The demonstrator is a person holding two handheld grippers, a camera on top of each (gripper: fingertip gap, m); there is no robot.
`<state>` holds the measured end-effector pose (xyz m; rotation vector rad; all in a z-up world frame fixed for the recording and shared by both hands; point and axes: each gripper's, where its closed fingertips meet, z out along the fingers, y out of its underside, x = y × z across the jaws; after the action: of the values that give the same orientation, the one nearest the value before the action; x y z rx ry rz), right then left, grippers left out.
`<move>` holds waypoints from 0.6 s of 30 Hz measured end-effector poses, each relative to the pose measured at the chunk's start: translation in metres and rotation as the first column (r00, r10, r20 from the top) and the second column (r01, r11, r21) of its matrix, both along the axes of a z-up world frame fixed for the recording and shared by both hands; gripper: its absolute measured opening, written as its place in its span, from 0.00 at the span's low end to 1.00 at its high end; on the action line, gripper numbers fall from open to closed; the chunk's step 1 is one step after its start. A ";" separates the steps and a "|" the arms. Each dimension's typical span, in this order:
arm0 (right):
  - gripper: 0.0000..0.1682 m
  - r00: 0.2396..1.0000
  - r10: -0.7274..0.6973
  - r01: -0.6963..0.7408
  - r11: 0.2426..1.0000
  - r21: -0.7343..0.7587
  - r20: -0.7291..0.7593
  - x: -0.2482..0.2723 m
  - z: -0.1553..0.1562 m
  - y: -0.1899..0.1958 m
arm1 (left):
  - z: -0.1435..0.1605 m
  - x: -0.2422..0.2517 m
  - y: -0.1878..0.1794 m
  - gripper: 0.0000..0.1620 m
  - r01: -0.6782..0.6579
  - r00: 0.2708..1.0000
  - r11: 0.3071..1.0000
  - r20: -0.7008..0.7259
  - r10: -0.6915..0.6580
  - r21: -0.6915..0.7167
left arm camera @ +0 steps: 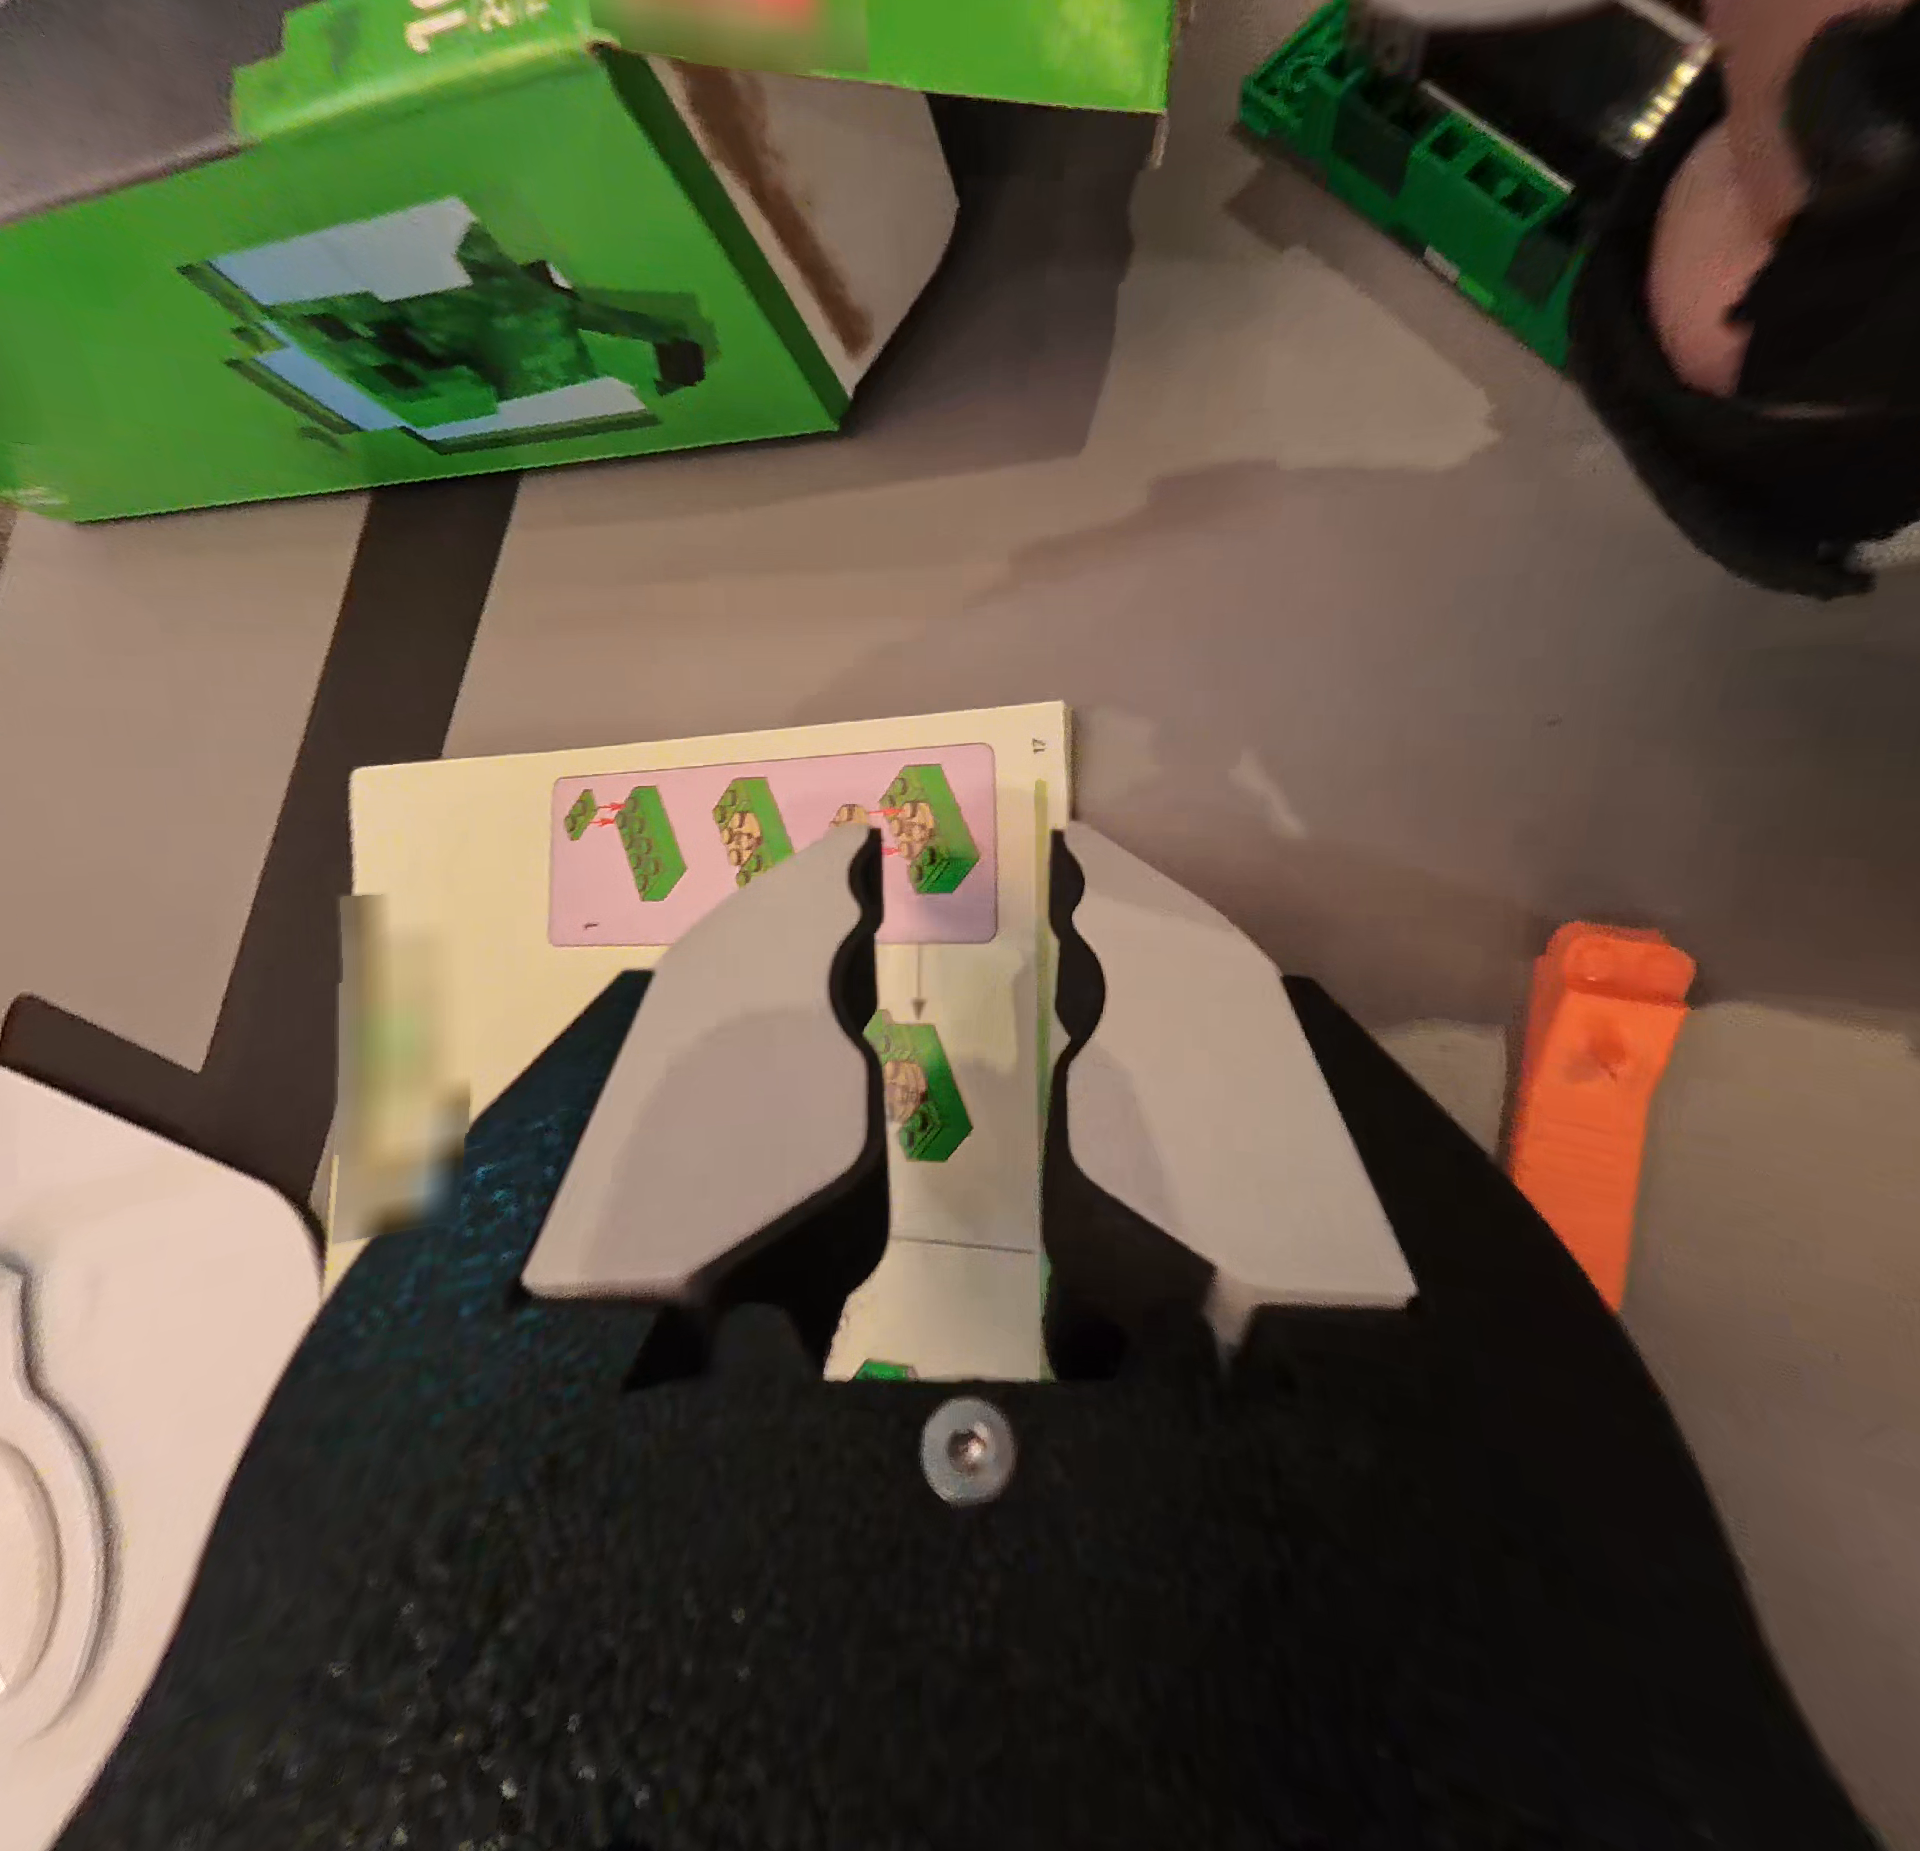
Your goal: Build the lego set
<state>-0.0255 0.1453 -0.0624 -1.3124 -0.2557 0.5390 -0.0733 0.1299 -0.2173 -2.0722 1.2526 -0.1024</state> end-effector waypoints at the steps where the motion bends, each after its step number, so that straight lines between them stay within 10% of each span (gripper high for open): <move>1: 0.08 1.000 -0.006 0.006 1.000 0.012 0.002 0.001 0.001 -0.001 | -0.002 0.001 0.000 0.19 0.000 1.000 1.000 -0.004 0.000 -0.007; 14: 0.08 0.999 -0.031 0.032 0.998 0.051 -0.026 0.007 0.008 -0.004 | -0.006 0.001 -0.005 0.22 0.002 0.998 0.997 -0.060 -0.006 -0.078; 18: 0.08 0.999 -0.026 0.027 0.998 0.053 -0.023 0.005 0.008 -0.004 | -0.007 0.008 -0.013 0.00 0.037 0.999 0.990 0.011 -0.036 -0.134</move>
<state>-0.0205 0.1411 -0.0549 -1.2563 -0.2326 0.5210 -0.0648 0.1169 -0.2240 -2.1604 1.3099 -0.2176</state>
